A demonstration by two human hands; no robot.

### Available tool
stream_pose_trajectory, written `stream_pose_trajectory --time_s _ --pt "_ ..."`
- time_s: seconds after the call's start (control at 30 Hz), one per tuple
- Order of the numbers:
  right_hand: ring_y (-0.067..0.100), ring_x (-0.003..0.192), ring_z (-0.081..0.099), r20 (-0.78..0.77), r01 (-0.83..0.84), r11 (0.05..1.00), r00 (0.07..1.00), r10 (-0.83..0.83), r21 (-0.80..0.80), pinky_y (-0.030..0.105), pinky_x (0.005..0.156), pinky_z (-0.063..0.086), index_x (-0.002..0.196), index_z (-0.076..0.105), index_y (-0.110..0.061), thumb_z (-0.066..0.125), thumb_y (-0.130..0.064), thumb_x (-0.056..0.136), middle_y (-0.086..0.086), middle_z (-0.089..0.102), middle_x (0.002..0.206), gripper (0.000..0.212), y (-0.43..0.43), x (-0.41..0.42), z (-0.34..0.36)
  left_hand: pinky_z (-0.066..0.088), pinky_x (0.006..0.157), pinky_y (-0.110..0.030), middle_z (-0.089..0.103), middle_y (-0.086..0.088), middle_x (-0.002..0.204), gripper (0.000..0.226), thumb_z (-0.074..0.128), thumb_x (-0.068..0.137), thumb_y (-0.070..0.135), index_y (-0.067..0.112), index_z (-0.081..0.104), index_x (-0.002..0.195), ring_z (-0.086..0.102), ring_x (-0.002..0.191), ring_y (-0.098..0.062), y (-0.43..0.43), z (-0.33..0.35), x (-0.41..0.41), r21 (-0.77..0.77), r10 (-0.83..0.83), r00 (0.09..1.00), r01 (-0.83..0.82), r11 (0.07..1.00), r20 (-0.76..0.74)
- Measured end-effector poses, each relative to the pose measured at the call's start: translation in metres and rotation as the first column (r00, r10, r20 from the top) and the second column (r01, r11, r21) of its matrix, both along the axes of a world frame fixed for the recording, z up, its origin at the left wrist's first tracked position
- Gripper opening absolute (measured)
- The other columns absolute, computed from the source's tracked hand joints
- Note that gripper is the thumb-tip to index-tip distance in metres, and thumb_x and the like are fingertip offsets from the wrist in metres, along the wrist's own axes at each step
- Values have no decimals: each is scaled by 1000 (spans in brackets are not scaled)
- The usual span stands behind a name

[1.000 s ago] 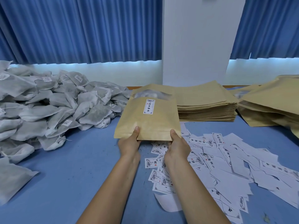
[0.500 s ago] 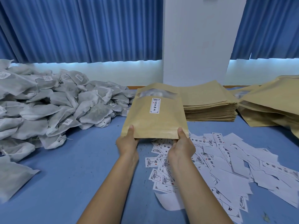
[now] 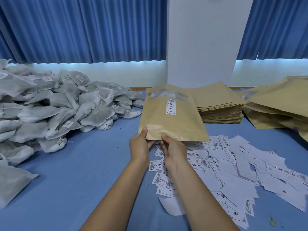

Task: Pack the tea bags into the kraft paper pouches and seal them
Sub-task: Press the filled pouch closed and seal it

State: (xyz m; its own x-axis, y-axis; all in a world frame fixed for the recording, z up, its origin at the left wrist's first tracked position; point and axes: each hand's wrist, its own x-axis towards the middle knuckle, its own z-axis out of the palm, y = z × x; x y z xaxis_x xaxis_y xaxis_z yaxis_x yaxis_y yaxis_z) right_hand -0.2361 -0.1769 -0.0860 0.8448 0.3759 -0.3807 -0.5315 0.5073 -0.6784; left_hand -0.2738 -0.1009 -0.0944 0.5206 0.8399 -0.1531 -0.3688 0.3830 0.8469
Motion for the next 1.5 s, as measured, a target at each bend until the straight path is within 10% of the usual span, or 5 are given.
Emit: stream_pose_trajectory --time_s 0.53,0.77,1.23,1.37,1.5 --pt "20 66 60 -49 304 940 948 -315 -153 32 54 55 79 57 -5 50 -5 95 7 61 82 17 -33 36 6 56 78 -41 68 -6 94 20 55 97 22 8 61 108 66 84 -19 -4 9 6 -170 3 969 41 985 247" --pt "27 45 66 392 252 892 915 -93 -375 27 46 53 103 61 -3 26 8 89 11 69 67 40 -93 40 26 52 82 -48 59 -14 124 22 39 102 5 8 50 121 63 91 -25 -38 39 29 -125 -257 952 279 952 163" --pt "12 36 56 326 737 664 602 -729 124 21 38 46 120 53 -2 31 6 98 10 63 63 32 -289 135 89 52 82 -41 51 -19 136 38 41 98 -4 1 40 136 56 115 -30 -256 120 146 48 -713 612 746 664 342" --pt "31 97 66 210 651 720 689 -694 241 24 70 57 131 47 4 44 1 97 19 55 126 34 -323 175 106 49 93 -43 57 -6 126 53 49 97 2 16 29 144 58 115 -26 -295 135 161 240 -901 427 885 400 -74" --pt "24 73 64 192 447 894 876 -444 29 24 59 50 89 59 2 44 0 96 14 63 87 16 -306 173 73 52 75 -29 62 -10 122 39 48 96 4 12 49 134 63 104 -21 -296 108 165 380 -745 464 875 301 -479"
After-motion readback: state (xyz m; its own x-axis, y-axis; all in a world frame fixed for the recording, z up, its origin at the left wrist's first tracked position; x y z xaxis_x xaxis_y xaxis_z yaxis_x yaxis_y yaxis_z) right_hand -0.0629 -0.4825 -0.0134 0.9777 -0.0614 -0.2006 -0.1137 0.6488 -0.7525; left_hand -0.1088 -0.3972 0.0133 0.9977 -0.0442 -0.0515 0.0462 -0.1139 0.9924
